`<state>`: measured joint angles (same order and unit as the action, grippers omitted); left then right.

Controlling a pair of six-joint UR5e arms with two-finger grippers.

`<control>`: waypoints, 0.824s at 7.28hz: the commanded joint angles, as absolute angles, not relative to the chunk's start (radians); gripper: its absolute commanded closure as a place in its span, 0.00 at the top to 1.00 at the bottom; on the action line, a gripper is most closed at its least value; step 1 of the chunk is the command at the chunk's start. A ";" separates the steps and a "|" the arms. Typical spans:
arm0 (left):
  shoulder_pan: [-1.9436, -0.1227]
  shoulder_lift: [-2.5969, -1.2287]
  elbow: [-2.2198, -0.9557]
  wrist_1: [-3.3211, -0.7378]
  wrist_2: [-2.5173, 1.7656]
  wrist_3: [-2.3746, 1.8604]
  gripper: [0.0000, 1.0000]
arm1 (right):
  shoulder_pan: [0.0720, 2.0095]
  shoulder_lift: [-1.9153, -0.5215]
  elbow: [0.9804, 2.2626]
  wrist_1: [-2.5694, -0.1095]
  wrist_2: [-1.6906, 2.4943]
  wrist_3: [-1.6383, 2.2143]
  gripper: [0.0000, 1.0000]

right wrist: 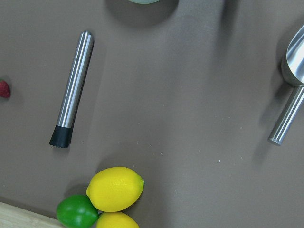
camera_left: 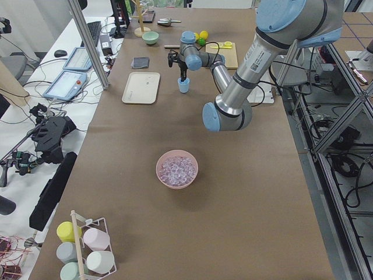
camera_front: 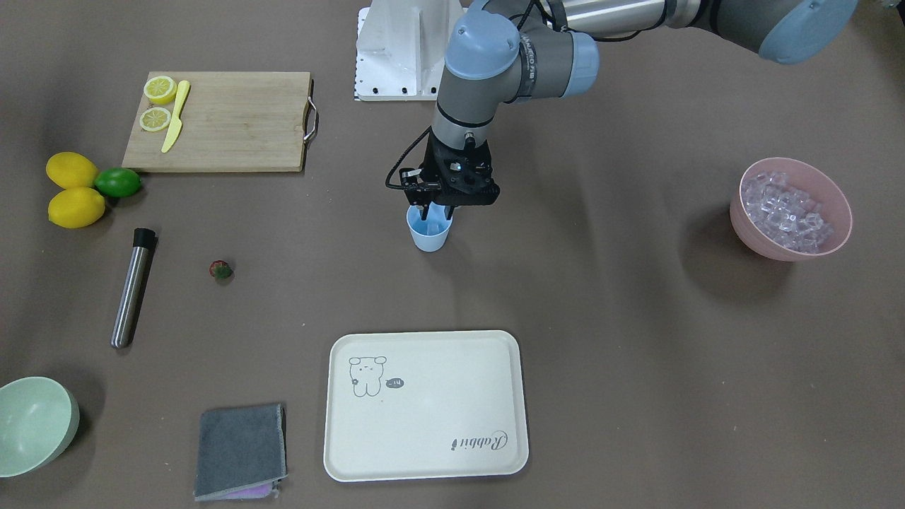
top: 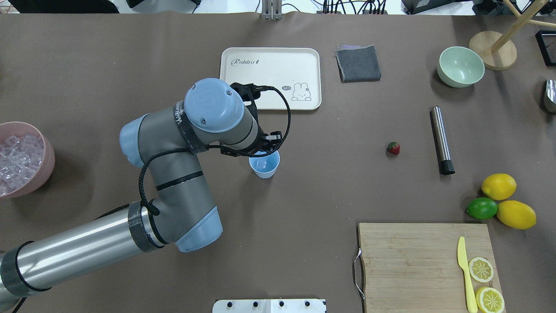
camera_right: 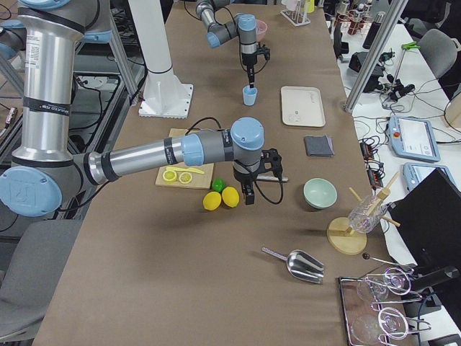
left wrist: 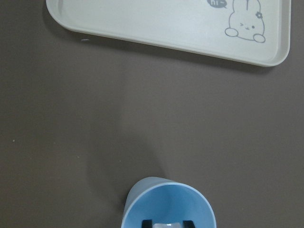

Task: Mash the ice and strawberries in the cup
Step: 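Lower the cube over the blue cup and open the left gripper, then move the left gripper back over the pink ice bowl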

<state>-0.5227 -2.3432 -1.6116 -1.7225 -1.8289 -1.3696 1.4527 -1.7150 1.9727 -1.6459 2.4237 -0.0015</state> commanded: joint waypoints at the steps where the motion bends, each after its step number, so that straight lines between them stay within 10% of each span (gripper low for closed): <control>1: -0.528 -2.342 -1.635 -1.721 -1.816 -1.367 0.97 | 1.453 -1.715 1.973 -1.646 2.424 -0.002 1.00; 6: -0.782 -1.871 -1.959 -1.721 -1.969 -0.888 0.96 | 1.451 -1.717 1.971 -1.644 2.424 0.002 1.00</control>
<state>-0.6957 -2.0001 -1.8994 -1.7159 -1.8993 -1.0458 1.4522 -1.7159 1.9707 -1.6451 2.4237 0.0002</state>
